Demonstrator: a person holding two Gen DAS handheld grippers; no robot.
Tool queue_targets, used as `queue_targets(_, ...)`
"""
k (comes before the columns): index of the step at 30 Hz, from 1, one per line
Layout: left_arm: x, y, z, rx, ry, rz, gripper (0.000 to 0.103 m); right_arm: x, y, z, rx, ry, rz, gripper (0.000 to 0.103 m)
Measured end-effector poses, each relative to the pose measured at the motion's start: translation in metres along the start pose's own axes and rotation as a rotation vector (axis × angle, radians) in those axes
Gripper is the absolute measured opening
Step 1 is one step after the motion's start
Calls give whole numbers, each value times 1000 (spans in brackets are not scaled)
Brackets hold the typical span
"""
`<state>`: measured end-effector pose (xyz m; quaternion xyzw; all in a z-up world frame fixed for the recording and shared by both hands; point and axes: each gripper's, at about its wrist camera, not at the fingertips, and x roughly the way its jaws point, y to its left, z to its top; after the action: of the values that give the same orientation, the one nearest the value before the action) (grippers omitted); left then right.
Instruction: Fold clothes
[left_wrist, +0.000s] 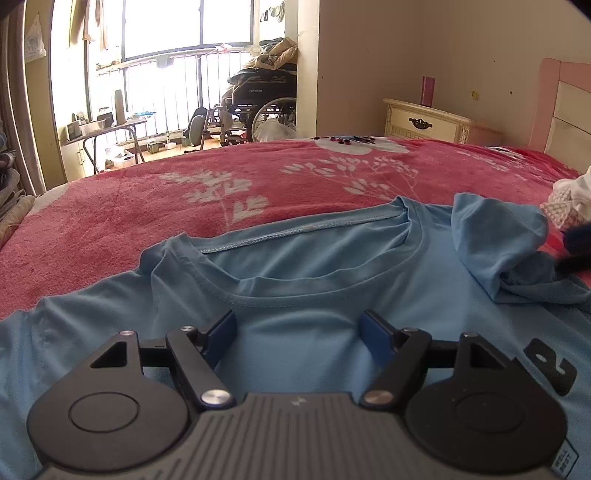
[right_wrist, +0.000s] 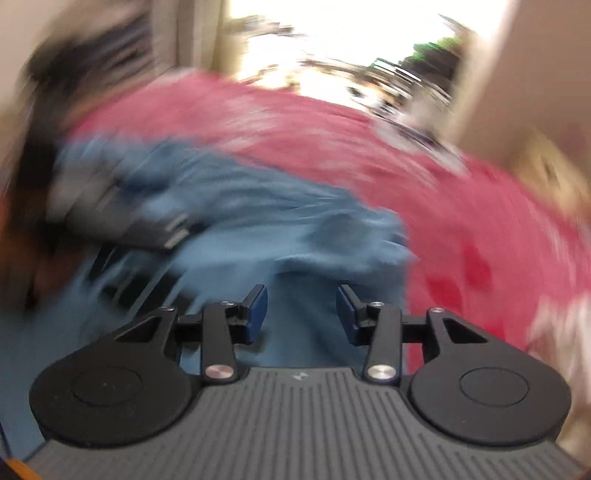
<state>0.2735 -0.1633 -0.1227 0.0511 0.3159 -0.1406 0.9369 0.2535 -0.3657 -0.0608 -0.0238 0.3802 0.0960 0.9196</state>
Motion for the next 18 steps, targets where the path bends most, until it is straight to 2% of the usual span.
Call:
queue_targets(4, 0, 0, 0, -3, -2, -2, 76, 14, -71, 3, 543, -37, 84, 47)
queue_targets(5, 0, 1, -1, -3, -3, -3, 76, 20, -81, 2, 641, -53, 110, 47)
queue_targets(7, 0, 1, -1, -2, -3, -3, 76, 38, -87, 3, 735, -34, 186, 47)
queue_targets(10, 0, 1, -1, -3, -5, -4, 76, 58, -58, 12, 713, 39, 356, 47)
queue_targets(13, -1, 2, -2, -7, -6, -6, 76, 51, -22, 24, 672, 27, 608, 47)
queue_targets(17, 0, 1, -2, -10, -7, -8, 76, 29, -22, 30, 656, -68, 668, 48)
queue_targets(18, 0, 1, -2, -10, -7, -8, 76, 25, -31, 29, 673, -82, 624, 48)
